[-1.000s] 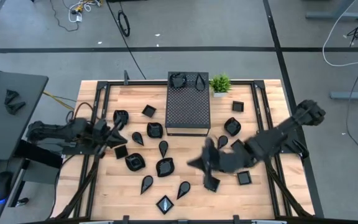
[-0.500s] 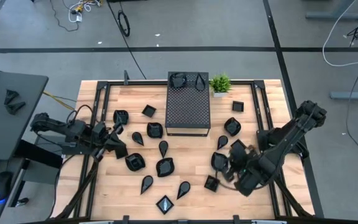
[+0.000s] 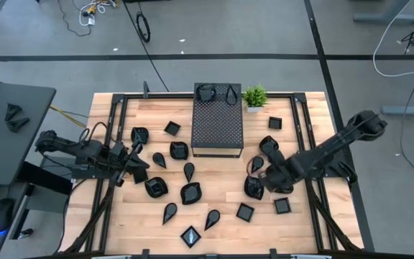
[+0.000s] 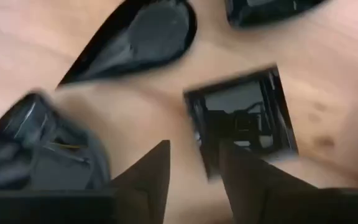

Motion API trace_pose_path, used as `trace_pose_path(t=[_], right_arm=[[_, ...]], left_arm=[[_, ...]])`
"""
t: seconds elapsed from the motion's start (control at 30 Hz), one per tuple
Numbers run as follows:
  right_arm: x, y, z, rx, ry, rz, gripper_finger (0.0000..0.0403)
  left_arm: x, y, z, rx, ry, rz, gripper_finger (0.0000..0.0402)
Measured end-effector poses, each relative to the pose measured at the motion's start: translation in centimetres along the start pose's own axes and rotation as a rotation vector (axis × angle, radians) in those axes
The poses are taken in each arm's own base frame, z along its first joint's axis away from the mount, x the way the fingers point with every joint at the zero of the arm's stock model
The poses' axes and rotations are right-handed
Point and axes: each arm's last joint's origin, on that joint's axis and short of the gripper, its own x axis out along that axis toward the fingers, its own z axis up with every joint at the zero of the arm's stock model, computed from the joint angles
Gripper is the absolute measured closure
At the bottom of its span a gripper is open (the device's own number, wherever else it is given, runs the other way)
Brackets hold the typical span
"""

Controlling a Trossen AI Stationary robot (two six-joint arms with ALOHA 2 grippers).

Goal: Pick & Place Mini shaped plates
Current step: Put the black square-shaped plate on the shelf

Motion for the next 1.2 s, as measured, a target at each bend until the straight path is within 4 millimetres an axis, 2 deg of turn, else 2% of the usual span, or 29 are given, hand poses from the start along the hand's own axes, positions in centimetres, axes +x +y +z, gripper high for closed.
trace_pose_path(t=[0.13, 0.27, 0.47, 0.77, 0.83, 0.97, 1.1, 1.2], right_arm=[[2.0, -0.5, 1.2, -0.046, 0.028, 0.004, 0.0252], [3.0, -1.2, 1.7, -0.064, 0.078, -0.03, 0.0265], [3.2, -1.2, 1.6, -0.116, 0.08, -0.017, 0.0303], [2.9, -0.9, 1.4, -0.158, 0.094, 0.0, 0.0391], [2.3, -0.4, 1.2, -0.171, 0.11, 0.013, 0.0396], [-0.2, 1.1, 1.2, -0.199, 0.135, 0.037, 0.0395], [-4.0, 2.9, 1.5, -0.243, 0.131, 0.085, 0.0399], [-7.3, 4.6, 2.2, -0.27, 0.106, 0.188, 0.04]], left_arm=[[0.0, 0.0, 0.0, 0.001, 0.003, 0.0, 0.0392], [0.0, 0.0, 0.0, -0.006, 0.004, 0.0, 0.0394], [0.0, 0.0, 0.0, -0.007, 0.006, -0.003, 0.0391], [0.0, 0.0, 0.0, -0.033, 0.006, -0.006, 0.039], [0.0, 0.0, 0.0, -0.034, 0.006, -0.007, 0.039], [0.0, 0.0, 0.0, -0.034, 0.006, -0.007, 0.039], [0.0, 0.0, 0.0, -0.034, 0.007, -0.007, 0.039], [0.0, 0.0, 0.0, -0.034, 0.007, -0.006, 0.039]])
